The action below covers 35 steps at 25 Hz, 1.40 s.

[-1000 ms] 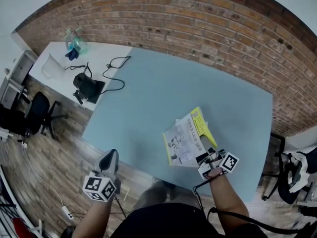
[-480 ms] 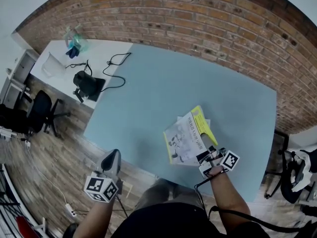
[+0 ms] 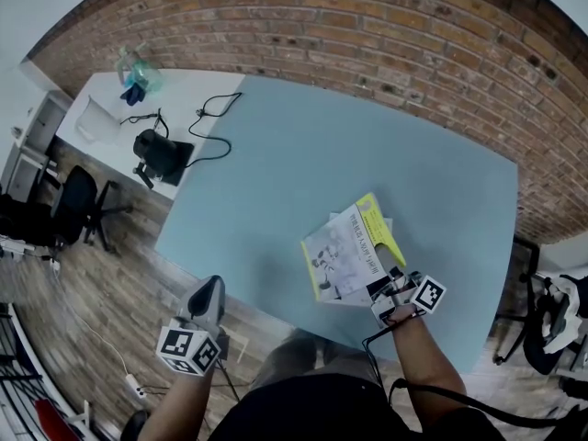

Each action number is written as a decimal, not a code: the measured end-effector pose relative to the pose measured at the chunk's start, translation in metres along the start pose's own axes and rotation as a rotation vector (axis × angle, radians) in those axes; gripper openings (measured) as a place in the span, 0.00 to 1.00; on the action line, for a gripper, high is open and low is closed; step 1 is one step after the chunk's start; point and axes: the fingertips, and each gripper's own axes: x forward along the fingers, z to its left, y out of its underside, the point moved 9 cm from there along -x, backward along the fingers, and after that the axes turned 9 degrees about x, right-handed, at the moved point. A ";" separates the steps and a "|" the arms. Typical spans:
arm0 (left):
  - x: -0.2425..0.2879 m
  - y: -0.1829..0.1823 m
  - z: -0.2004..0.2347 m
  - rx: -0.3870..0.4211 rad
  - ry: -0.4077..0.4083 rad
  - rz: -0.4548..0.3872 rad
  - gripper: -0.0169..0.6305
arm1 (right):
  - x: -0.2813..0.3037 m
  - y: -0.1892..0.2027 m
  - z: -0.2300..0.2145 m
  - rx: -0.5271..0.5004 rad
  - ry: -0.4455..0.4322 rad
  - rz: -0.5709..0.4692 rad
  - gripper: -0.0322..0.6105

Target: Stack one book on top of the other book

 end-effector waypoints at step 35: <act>-0.004 0.003 -0.006 -0.005 -0.009 0.008 0.03 | -0.058 -0.017 -0.043 -0.017 0.216 -0.073 0.18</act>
